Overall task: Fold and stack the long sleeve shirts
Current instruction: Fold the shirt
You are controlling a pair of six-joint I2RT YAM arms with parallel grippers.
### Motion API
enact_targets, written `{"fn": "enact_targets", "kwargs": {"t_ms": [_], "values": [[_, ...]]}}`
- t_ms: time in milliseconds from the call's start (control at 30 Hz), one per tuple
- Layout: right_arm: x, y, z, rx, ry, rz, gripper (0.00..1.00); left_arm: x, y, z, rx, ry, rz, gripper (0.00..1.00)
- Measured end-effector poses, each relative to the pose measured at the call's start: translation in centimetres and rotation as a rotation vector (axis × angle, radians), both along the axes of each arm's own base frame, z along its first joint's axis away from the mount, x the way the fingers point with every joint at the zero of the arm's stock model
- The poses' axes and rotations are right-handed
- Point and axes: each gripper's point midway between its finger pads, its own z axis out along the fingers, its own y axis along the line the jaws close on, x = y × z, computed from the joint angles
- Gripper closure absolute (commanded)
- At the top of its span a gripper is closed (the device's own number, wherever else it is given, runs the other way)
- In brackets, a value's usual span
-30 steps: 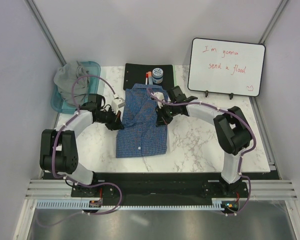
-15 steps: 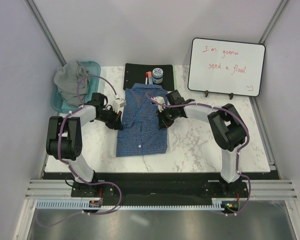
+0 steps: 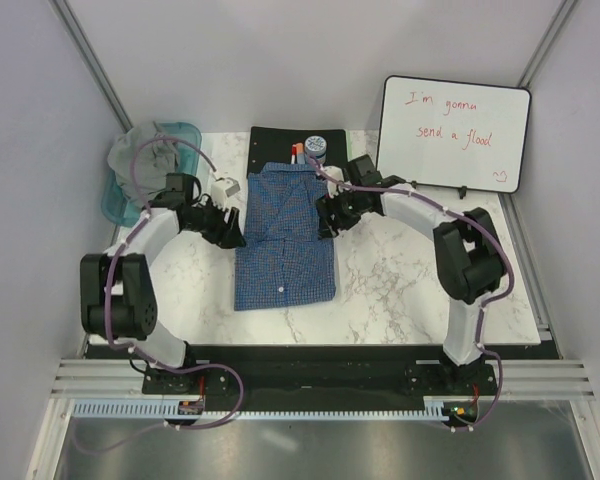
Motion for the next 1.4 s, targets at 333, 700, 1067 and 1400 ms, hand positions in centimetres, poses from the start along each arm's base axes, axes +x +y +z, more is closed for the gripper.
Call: {"fn": "enact_targets", "kwargs": {"t_ms": [333,700,1067,1400], "values": [[-5.1,-2.5,7.2,0.203,0.116,-0.082,0.31,-0.3,-4.1,7.3,0.006,-0.271,-0.203,0.26],[-12.5,-3.1,1.3,0.270,0.404,-0.102,0.32,2.5,-11.9,0.8,0.070,-0.155,-0.456,0.21],[-13.2,-1.8,1.9,0.387,0.379,-0.044,0.31,3.6,-14.0,-2.3,0.134,-0.125,-0.517,0.21],[-15.6,0.6,2.0,0.406,0.392,0.062,0.31,2.7,-13.8,-4.0,0.144,-0.063,-0.528,0.57]]}}
